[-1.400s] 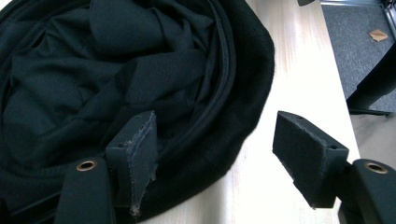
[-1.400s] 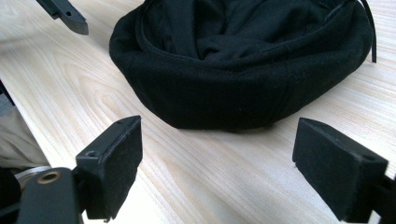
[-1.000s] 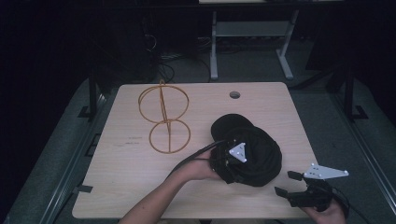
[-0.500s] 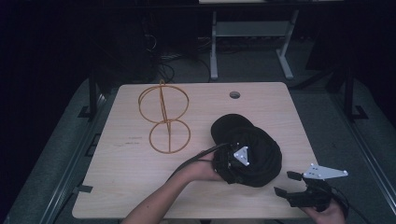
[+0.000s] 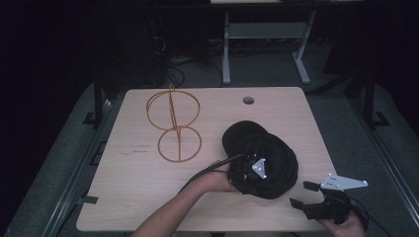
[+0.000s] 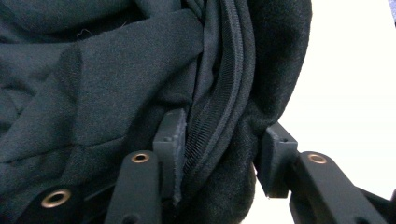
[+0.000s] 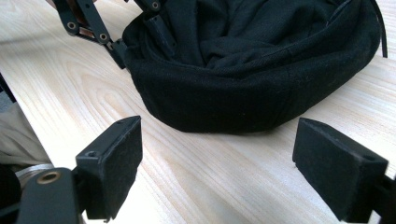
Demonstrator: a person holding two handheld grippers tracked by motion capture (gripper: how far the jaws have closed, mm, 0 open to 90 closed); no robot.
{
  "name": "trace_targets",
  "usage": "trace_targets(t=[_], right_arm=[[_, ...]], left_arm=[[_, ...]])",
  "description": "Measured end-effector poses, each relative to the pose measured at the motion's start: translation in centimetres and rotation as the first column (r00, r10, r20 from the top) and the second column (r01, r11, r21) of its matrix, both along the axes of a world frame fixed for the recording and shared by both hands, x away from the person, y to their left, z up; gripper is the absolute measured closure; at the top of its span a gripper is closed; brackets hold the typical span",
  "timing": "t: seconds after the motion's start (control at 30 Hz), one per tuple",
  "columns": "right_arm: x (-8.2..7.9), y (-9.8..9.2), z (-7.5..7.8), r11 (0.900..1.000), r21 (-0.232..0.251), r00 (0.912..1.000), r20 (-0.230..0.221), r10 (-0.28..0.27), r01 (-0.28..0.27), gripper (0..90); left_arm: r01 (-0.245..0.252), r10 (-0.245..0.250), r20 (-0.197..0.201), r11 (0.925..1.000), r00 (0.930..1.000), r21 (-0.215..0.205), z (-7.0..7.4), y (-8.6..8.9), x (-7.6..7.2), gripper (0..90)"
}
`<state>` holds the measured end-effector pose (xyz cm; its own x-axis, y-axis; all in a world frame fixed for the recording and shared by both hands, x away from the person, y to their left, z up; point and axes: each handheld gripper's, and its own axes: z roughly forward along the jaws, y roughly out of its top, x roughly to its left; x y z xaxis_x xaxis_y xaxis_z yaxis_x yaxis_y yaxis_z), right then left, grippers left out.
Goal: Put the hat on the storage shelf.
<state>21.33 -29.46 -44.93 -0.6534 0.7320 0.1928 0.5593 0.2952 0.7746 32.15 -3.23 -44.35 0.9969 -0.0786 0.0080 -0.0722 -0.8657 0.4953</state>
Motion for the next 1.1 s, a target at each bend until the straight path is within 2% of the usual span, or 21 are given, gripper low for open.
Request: trace_targets(t=[0.13, 0.2, 0.23, 0.37, 0.5, 0.67, 0.7, 0.77, 0.8, 0.93, 1.0, 1.03, 1.07, 1.1], right_arm=[[0.0, 0.1, -0.1, 1.0, -0.005, 1.0, 0.0, 0.001, -0.001, 15.6], [0.0, 0.1, -0.1, 1.0, -0.004, 1.0, 0.0, 0.001, -0.001, 15.6], [0.0, 0.1, 0.0, 1.0, -0.001, 1.0, 0.002, -0.002, 0.002, 15.6], [0.0, 0.0, -0.1, 1.0, 0.005, 1.0, -0.001, -0.006, 0.006, 15.6], [-0.1, 0.0, -0.2, 1.0, 0.002, 1.0, -0.003, -0.007, 0.007, 15.6], [-0.1, -0.1, -0.1, 1.0, 0.009, 0.9998, -0.002, -0.019, 0.019, 15.6], [-0.1, -0.1, -0.2, 1.0, 0.01, 0.9997, -0.003, -0.025, 0.025, 15.6], [-0.1, -0.1, -0.2, 0.999, 0.012, 0.9995, -0.001, -0.031, 0.031, 15.6], [-0.1, 0.0, -0.2, 0.999, 0.012, 0.9995, 0.003, -0.032, 0.032, 15.7], [-0.3, 0.2, 0.0, 0.999, 0.021, 0.9993, 0.014, -0.034, 0.034, 16.0], [-0.2, 0.2, 0.0, 0.999, 0.029, 0.9991, 0.021, -0.036, 0.036, 15.8], [-0.2, 0.2, 0.0, 0.999, 0.034, 0.9989, 0.023, -0.04, 0.039, 15.7], [-0.2, 0.3, 0.1, 0.998, 0.035, 0.9984, 0.029, -0.047, 0.046, 15.8], [-0.2, 0.3, 0.1, 0.998, 0.037, 0.9981, 0.036, -0.05, 0.049, 15.8]], left_arm=[[-0.006, 0.006, -0.022, 1.0, 0.9997, 0.001, -0.2, -0.1, 0.2, 63.3], [-0.005, 0.005, -0.01, 1.0, 0.9999, 0.001, -0.2, -0.1, 0.0, 63.9], [0.005, -0.005, -0.002, 1.0, 1.0, 0.004, -0.1, -0.3, -0.2, 67.3], [0.009, -0.009, -0.021, 0.9999, 0.9997, 0.007, -0.1, -0.6, -0.3, 72.4], [0.01, -0.01, -0.016, 0.9999, 0.9998, 0.003, 0.1, -0.8, -0.4, 76.5], [0.031, -0.032, -0.025, 0.999, 0.9992, -0.033, 0.8, -1.2, -0.8, 80.5], [0.036, -0.038, -0.038, 0.9981, 0.9986, -0.05, 1.1, -1.3, -0.9, 80.8], [0.036, -0.038, -0.048, 0.9977, 0.9981, -0.057, 1.2, -1.2, -0.8, 80.8], [0.019, -0.025, -0.073, 0.9972, 0.997, -0.072, 1.5, -1.1, -0.6, 80.8], [0.009, -0.018, -0.086, 0.9952, 0.9962, -0.098, 2.0, -0.9, -0.5, 80.9], [-0.001, -0.013, -0.103, 0.9902, 0.9946, -0.14, 2.8, -0.5, -0.4, 80.9], [-0.001, -0.013, -0.103, 0.9902, 0.9946, -0.14, 2.8, -0.5, -0.4, 81.0], [-0.023, 0.0, -0.128, 0.9834, 0.9918, -0.18, 3.4, -0.2, -0.4, 80.9], [-0.024, -0.002, -0.133, 0.9814, 0.991, -0.191, 3.7, 0.0, -0.3, 80.9]])
